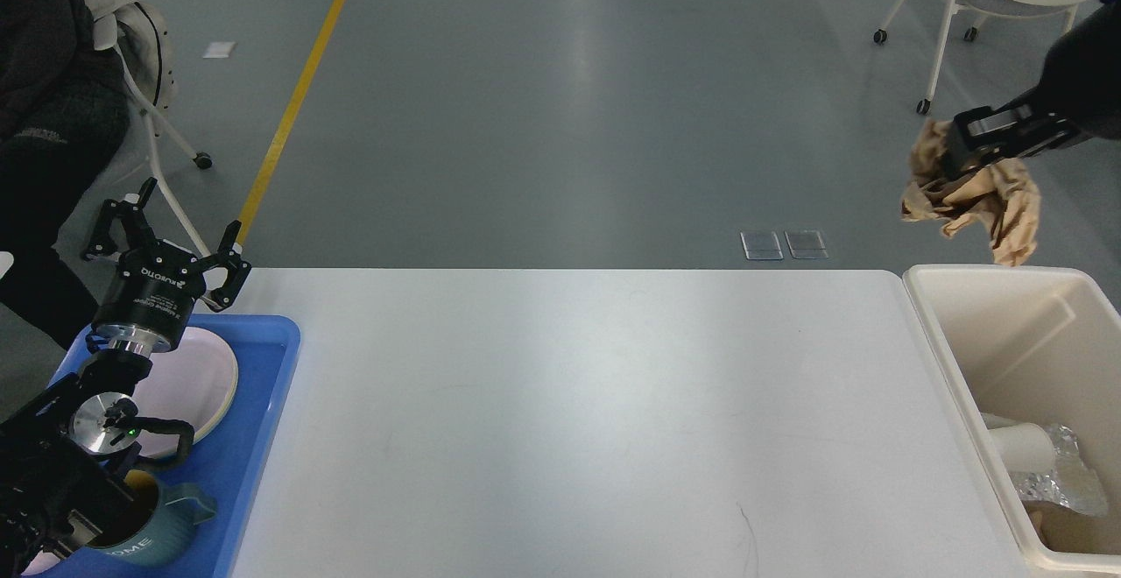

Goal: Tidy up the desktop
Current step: 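Carry the brown paper over the white bin and drop it in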

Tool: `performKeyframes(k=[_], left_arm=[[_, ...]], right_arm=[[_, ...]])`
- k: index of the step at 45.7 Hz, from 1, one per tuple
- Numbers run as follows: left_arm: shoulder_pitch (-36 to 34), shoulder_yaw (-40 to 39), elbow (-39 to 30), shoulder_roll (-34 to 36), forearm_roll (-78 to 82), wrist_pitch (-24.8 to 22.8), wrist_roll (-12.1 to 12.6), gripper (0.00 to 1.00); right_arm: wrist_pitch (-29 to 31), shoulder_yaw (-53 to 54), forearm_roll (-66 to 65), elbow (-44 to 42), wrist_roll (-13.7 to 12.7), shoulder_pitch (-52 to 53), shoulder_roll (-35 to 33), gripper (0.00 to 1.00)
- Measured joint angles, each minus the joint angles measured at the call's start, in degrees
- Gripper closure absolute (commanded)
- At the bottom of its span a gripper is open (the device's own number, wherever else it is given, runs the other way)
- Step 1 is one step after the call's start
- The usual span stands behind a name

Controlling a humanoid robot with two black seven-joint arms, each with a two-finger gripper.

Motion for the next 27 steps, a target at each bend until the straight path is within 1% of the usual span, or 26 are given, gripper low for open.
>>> performKeyframes(k=[4, 7, 9, 14, 17, 19, 23, 25, 27], left_arm=[[-0.03, 0.01, 0.0, 0.0, -0.01, 0.0, 0.0, 0.0], [-0.06, 0.01, -0.01, 0.0, -0.01, 0.0, 0.0, 0.0], [-0.07, 0.01, -0.01, 0.0, -0.02, 0.0, 0.0, 0.0], [-0.08, 0.02, 0.0, 0.0, -0.01, 0.0, 0.0, 0.0], [-0.08, 0.02, -0.01, 0.0, -0.01, 0.0, 0.0, 0.0], [-0.08, 0.03, 0.0, 0.0, -0.01, 0.0, 0.0, 0.0], [-0.08, 0.03, -0.01, 0.0, -0.01, 0.0, 0.0, 0.0], [-0.08, 0.03, -0.01, 0.0, -0.01, 0.0, 0.0, 0.0], [-0.09, 0.02, 0.02, 0.02, -0.04, 0.0, 0.0, 0.0]], right_arm=[[-10.47, -4.99, -1.45, -8.24, -0.02, -10.13, -3.79, 1.0], [-18.13, -7.06, -1.08, -16.6, 0.0, -21.5, -7.25, 1.0], [-21.01, -7.15, 0.34, -21.2, 0.03, -28.0, -9.21, 1.0], [-25.99, -3.16, 5.56, -34.47, 0.05, -46.22, -12.54, 1.0], [-28.42, 2.44, 8.72, -45.21, 0.08, -57.94, -12.84, 1.0], [-29.32, 7.48, 11.36, -53.16, 0.09, -66.04, -12.4, 1.0], [-29.68, 16.98, 15.29, -64.87, 0.28, -81.27, -9.07, 1.0], [-29.51, 20.66, 16.38, -68.33, 0.28, -88.41, -7.28, 0.9], [-29.36, 22.83, 16.84, -69.98, 0.21, -91.61, -6.1, 0.78]])
